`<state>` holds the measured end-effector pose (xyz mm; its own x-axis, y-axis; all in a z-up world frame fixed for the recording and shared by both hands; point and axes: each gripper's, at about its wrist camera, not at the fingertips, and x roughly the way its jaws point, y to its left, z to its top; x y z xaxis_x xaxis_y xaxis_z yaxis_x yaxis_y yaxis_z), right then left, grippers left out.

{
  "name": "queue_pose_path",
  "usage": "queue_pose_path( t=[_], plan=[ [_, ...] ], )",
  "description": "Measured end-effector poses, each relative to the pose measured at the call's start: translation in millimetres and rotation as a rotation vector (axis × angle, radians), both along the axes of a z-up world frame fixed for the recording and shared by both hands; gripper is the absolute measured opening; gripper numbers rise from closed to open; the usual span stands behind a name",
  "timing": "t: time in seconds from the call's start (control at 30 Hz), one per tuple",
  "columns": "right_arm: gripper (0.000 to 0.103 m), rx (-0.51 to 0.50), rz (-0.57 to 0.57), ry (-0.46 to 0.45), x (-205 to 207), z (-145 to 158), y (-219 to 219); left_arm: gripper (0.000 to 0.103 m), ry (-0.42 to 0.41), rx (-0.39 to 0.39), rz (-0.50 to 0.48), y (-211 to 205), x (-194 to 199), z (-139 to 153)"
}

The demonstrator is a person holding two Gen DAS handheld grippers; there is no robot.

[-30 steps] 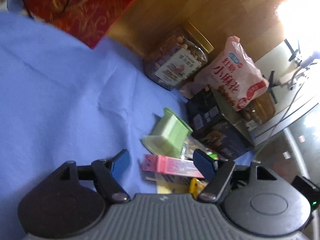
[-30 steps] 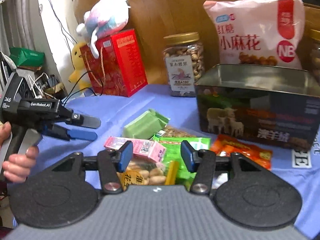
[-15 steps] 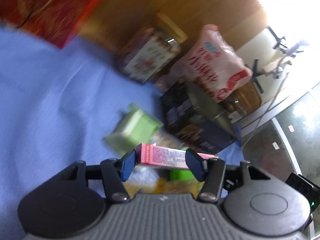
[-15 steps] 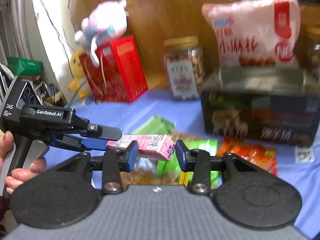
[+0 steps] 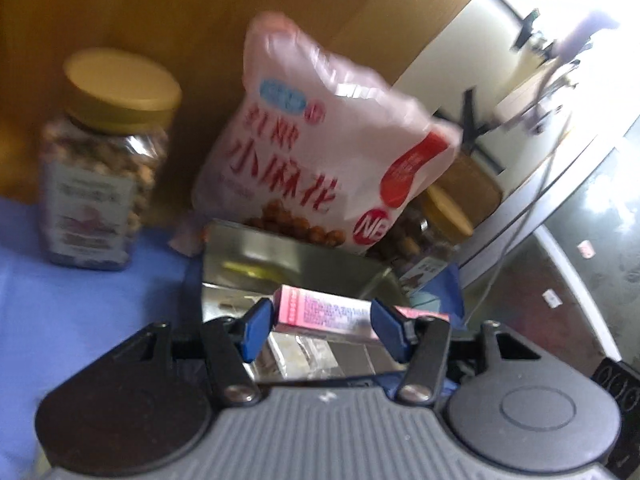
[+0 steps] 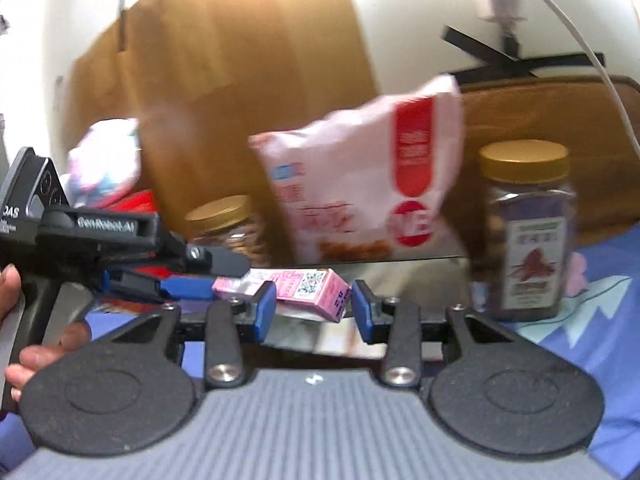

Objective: Organize snacks
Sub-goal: 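Carry the pink carton over the tin box and open the left gripper, then grasp the yellow peanut bag with the left gripper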

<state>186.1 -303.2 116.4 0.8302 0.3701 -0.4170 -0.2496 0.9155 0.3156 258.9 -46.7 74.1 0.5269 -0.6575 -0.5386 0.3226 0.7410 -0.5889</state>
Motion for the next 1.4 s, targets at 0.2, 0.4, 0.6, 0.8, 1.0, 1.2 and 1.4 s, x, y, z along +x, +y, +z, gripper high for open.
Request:
queue_pose_path(
  t=[0.2,0.4,0.6,0.8,1.0,1.2,1.4],
  plan=[
    [0.053,-0.018,-0.059,0.069,34,-26,-21,0.054,0.022,0.014,0.005,-14,20,-14],
    [0.058,0.046,-0.117,0.007,5,-9,-25,0.058,-0.137,-0.034,0.156,45,-17,25],
    [0.069,0.093,-0.073,-0.040,-46,12,-12,0.069,-0.398,0.088,0.409,126,-96,75],
    [0.069,0.117,0.016,0.011,-104,0,4,0.069,-0.333,0.207,0.413,173,-158,65],
    [0.068,0.143,0.036,0.131,-150,-28,14,0.074,-0.286,0.419,0.361,214,-228,28],
    [0.060,0.117,0.036,0.205,-177,-43,11,0.080,-0.297,0.719,0.548,277,-284,16],
    [0.052,0.121,0.043,0.254,-155,-59,25,0.079,-0.163,0.367,0.374,250,-267,-15]
  ],
)
